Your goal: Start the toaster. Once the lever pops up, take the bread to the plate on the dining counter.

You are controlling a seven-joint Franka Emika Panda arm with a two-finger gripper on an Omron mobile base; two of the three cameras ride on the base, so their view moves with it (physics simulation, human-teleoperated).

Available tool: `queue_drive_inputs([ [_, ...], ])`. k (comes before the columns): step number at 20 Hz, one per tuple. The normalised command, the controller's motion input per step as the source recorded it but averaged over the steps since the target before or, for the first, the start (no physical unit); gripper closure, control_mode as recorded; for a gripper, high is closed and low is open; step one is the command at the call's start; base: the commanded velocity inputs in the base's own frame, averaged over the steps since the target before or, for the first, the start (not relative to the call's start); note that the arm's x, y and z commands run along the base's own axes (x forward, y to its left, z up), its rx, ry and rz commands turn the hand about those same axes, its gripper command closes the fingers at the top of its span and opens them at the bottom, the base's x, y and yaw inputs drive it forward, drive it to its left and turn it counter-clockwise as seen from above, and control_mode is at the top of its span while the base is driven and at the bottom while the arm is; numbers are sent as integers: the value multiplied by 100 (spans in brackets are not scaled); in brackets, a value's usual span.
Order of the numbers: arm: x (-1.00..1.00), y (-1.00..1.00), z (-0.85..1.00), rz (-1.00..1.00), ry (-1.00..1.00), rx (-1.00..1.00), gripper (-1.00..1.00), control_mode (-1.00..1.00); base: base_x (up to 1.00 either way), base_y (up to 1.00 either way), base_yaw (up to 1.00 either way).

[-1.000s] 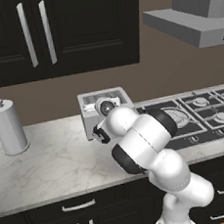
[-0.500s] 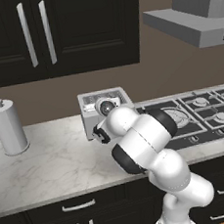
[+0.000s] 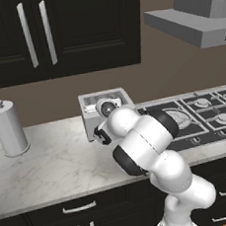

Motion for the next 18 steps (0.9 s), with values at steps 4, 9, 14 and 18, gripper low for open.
queue_drive_inputs([
  [4, 0, 0, 0, 0, 0, 0, -100, -100, 0, 0, 0],
  [9, 0, 0, 0, 0, 0, 0, -100, -100, 0, 0, 0],
  [14, 0, 0, 0, 0, 0, 0, -100, -100, 0, 0, 0],
  [18, 0, 0, 0, 0, 0, 0, -100, -100, 0, 0, 0],
])
